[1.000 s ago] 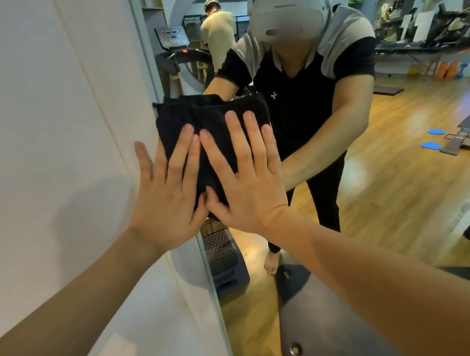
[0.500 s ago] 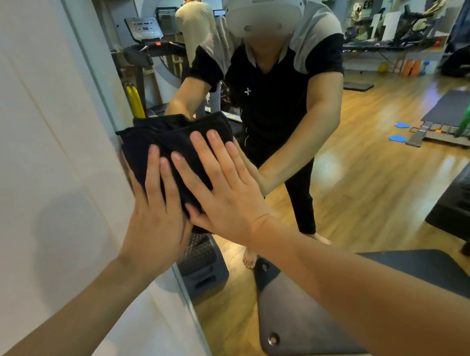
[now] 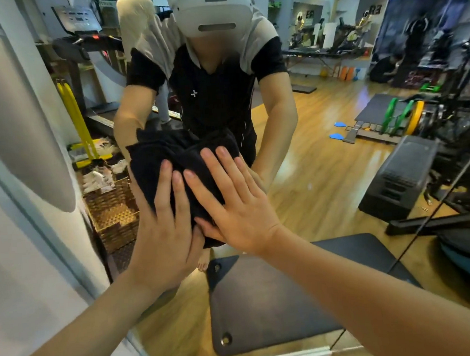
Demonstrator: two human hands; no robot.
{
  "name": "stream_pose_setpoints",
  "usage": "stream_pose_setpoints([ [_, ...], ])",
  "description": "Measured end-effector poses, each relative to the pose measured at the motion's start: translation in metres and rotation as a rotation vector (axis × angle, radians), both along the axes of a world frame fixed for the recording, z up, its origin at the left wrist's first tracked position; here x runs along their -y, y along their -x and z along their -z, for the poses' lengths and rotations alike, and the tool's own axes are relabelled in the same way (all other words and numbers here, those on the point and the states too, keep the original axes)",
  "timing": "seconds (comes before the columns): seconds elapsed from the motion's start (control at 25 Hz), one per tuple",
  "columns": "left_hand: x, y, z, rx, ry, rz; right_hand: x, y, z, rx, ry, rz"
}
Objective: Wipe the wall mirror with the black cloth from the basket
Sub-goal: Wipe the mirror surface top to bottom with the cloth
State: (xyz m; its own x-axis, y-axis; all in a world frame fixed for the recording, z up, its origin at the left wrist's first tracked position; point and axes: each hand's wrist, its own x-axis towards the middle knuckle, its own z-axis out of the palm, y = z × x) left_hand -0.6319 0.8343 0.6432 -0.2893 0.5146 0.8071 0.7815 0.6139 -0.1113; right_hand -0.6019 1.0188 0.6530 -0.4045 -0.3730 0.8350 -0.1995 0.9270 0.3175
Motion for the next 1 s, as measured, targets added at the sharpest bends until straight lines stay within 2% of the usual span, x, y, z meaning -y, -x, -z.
stream_pose_setpoints([
  [0.12,-0.047,-0.01,0.011,-0.017,-0.008,0.059,-0.047,-0.02,0.007,-0.018,-0.036,0.052],
  [0.52,-0.196,-0.054,0.037,0.119,-0.075,0.191,-0.193,-0.091,0.021,0.077,-0.072,0.183],
  [0.76,-0.301,-0.095,0.045,0.132,-0.006,0.145,-0.286,-0.145,0.026,0.189,-0.046,0.334],
  [1.0,-0.38,-0.128,0.047,0.13,-0.135,0.158,-0.348,-0.179,0.019,0.258,-0.07,0.437],
])
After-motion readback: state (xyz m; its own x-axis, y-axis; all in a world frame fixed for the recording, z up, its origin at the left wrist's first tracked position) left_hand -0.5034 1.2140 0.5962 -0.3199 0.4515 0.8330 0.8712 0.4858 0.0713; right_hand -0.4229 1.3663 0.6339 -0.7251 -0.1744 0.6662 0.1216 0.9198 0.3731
